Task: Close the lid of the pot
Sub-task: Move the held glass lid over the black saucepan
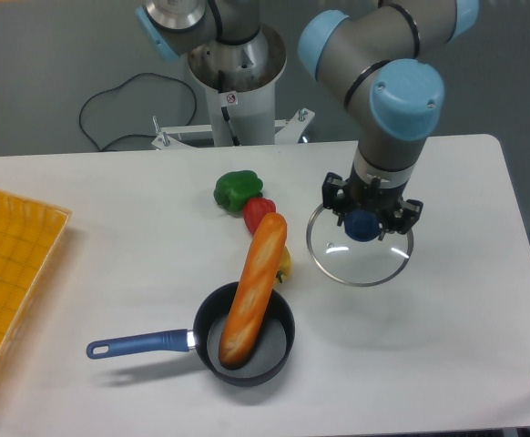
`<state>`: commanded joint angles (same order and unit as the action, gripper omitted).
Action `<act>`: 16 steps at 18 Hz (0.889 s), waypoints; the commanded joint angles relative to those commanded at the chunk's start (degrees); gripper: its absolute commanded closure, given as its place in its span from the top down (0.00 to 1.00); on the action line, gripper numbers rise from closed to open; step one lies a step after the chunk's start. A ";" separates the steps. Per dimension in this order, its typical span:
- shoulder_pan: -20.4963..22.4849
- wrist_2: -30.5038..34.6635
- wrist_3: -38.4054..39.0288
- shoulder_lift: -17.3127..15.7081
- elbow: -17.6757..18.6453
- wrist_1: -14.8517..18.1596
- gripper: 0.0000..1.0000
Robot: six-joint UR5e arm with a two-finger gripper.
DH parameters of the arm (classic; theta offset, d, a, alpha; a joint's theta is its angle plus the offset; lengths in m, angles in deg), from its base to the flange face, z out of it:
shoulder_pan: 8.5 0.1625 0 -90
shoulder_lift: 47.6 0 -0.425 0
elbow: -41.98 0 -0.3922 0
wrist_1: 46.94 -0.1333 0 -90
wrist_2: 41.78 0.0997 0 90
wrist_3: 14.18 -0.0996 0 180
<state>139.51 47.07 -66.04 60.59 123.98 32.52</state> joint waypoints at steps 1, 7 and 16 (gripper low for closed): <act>-0.61 0.09 0.53 0.09 -0.09 0.09 0.48; -4.57 1.93 4.57 2.46 -2.90 3.33 0.48; -9.93 1.93 13.00 5.62 -6.58 8.08 0.48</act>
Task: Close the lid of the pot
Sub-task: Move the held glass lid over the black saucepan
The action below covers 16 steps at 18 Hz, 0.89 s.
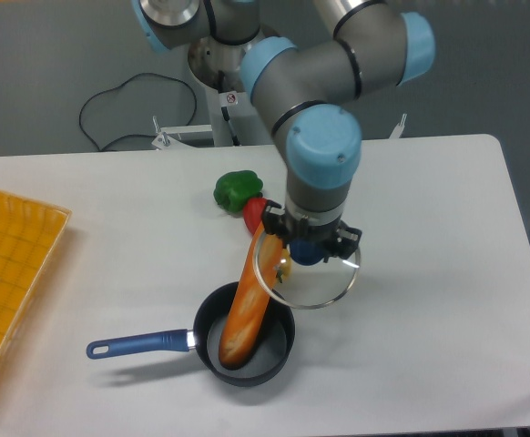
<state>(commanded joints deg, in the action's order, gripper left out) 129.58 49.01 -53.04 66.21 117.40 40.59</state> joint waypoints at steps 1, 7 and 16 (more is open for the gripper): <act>-0.27 0.00 0.71 0.35 -0.36 0.44 0.48; -1.24 -0.09 1.42 1.93 -2.29 5.53 0.48; -2.12 -0.17 3.00 4.84 -5.89 7.48 0.48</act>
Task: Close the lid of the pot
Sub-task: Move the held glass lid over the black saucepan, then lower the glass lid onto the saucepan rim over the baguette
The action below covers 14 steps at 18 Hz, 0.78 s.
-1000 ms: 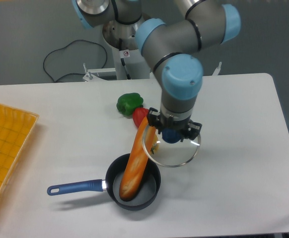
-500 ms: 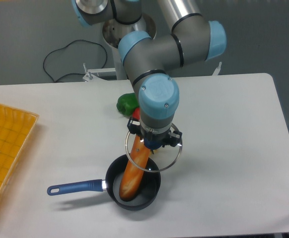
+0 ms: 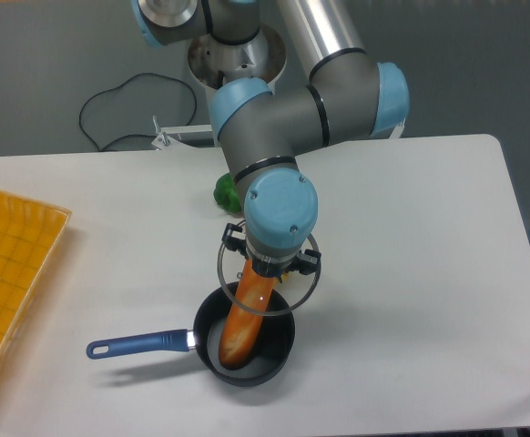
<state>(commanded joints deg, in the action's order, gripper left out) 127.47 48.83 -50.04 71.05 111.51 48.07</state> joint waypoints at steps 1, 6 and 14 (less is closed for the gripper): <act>0.00 -0.17 0.26 0.17 -0.53 0.00 0.48; -0.35 -0.35 0.88 1.14 -1.94 0.09 0.48; -0.97 -0.26 1.93 3.08 -4.48 3.69 0.48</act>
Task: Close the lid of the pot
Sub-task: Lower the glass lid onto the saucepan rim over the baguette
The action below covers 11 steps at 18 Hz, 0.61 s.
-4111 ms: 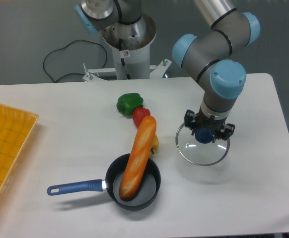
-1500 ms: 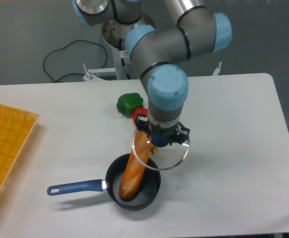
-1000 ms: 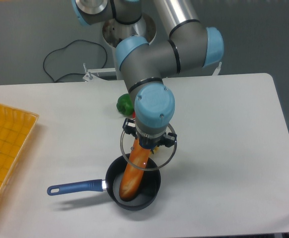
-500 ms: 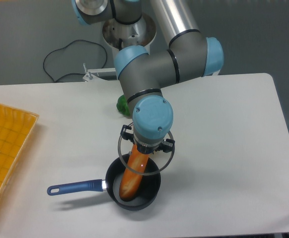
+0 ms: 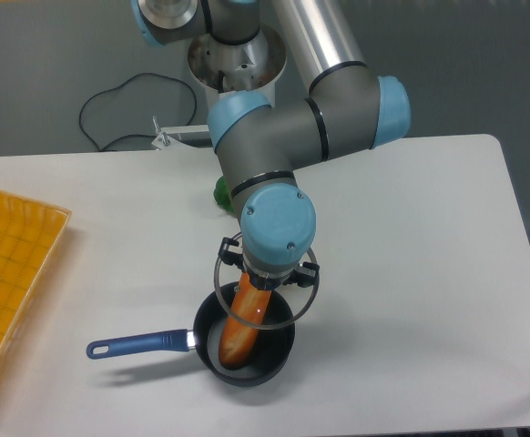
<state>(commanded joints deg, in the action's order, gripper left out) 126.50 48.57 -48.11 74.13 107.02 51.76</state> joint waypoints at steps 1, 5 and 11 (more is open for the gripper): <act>-0.09 -0.09 0.35 0.17 0.00 0.09 0.48; -0.53 -0.79 1.41 0.79 -0.35 0.62 0.48; -0.79 -0.97 2.55 2.55 -2.81 2.11 0.48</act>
<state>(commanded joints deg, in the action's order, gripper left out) 125.71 47.60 -45.56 76.68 104.21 53.87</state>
